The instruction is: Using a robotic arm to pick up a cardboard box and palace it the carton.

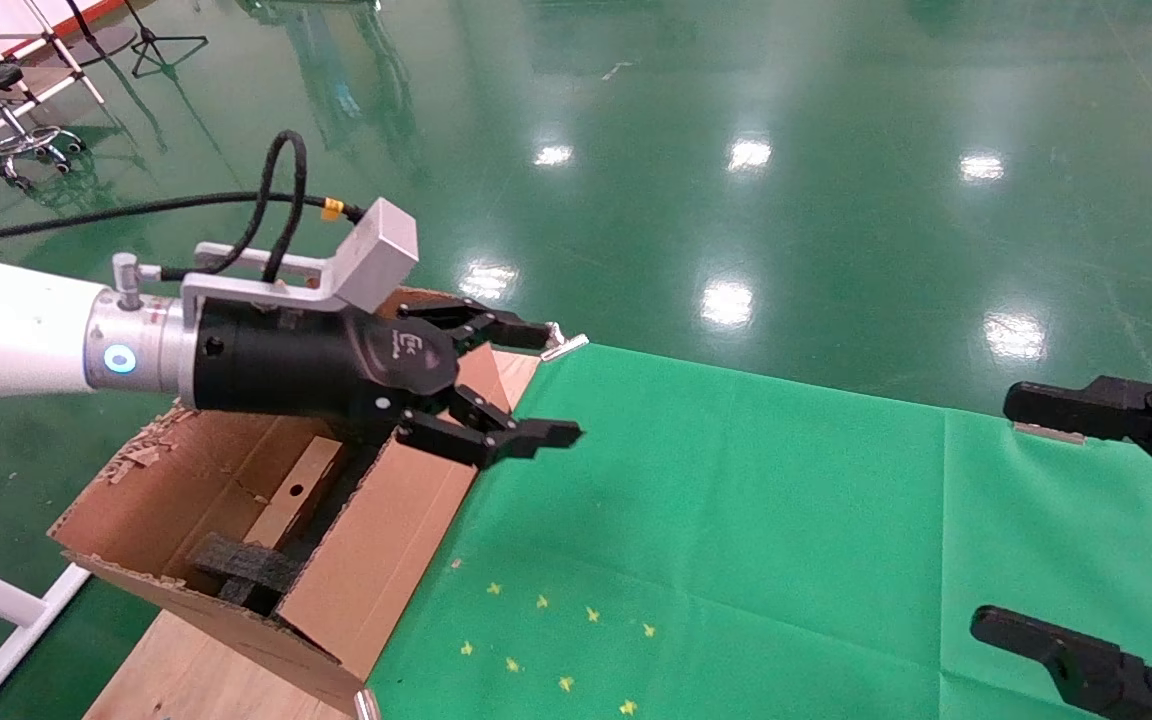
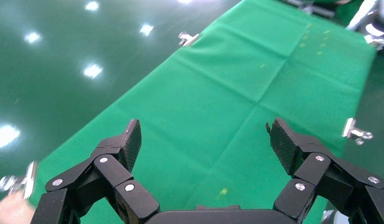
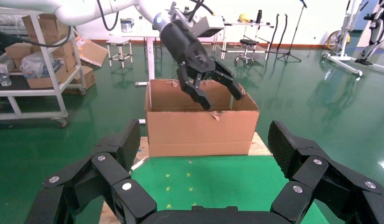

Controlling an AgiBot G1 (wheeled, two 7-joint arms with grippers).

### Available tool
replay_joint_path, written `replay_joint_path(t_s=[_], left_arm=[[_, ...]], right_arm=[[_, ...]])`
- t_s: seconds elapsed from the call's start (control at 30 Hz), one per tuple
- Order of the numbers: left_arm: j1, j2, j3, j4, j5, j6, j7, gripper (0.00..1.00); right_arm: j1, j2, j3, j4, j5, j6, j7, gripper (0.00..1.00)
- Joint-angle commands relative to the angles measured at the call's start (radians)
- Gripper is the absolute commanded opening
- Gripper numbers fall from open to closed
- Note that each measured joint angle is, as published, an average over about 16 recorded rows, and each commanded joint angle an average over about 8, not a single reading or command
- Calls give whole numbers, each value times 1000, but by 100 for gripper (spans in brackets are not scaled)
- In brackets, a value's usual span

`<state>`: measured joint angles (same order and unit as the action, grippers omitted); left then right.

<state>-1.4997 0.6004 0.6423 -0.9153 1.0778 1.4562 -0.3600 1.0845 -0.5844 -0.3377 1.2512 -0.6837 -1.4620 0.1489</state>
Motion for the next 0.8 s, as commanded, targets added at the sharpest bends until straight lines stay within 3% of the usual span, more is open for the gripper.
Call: replay_joint_path(t_s=[0.03, 0.8], left_arm=[[28, 1, -24, -25, -23, 3, 11, 100], [379, 10, -323, -328, -309, 35, 154, 100]], right_arm=[[0, 0, 0, 0, 0, 0, 0, 100], [0, 0, 0, 0, 0, 0, 0, 100]])
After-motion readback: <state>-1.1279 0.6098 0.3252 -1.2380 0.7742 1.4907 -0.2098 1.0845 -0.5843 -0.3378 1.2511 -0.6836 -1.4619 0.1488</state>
